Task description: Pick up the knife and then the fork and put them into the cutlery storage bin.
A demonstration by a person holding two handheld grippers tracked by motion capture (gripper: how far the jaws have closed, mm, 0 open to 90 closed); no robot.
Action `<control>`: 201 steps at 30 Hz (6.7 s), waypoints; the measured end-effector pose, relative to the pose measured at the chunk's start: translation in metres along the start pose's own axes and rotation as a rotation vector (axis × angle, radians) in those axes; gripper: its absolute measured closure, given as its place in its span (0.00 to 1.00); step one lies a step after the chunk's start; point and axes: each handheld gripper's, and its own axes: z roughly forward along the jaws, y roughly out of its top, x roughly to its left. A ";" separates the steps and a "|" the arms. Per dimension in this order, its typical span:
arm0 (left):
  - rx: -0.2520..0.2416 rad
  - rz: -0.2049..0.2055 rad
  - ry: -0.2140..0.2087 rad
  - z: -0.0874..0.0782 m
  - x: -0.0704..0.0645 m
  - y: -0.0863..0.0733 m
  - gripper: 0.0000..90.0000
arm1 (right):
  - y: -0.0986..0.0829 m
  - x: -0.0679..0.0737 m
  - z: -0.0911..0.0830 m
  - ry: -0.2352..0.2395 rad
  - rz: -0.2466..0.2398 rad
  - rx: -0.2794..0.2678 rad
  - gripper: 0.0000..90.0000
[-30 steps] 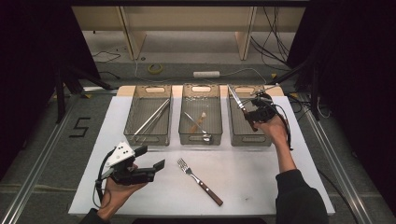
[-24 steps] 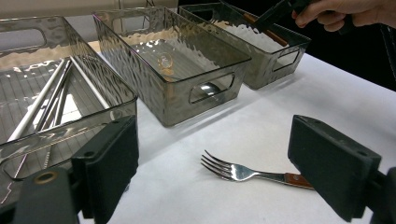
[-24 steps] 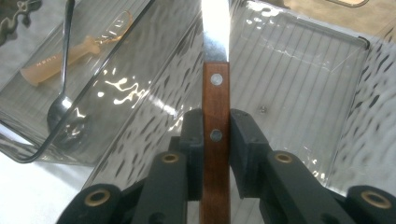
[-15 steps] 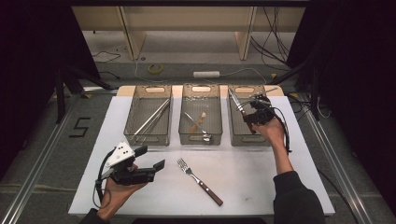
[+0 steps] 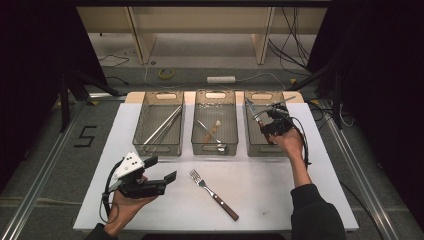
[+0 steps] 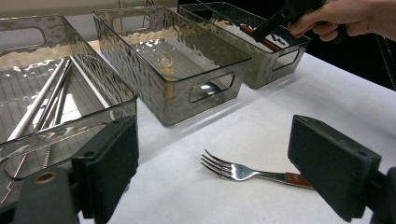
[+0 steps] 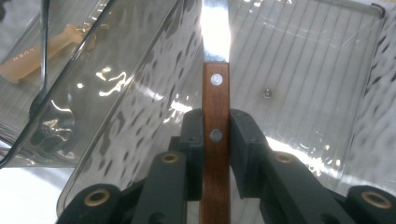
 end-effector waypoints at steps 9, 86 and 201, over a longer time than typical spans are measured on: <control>0.001 0.001 0.000 0.000 0.000 0.000 0.18 | 0.000 0.002 0.005 -0.014 0.002 0.028 0.85; -0.001 0.005 0.001 -0.001 -0.001 0.000 0.18 | -0.097 0.161 -0.037 0.306 -0.519 0.146 0.28; 0.008 0.022 0.004 0.000 -0.003 0.000 0.18 | -0.116 0.193 -0.011 0.280 -0.711 0.266 0.86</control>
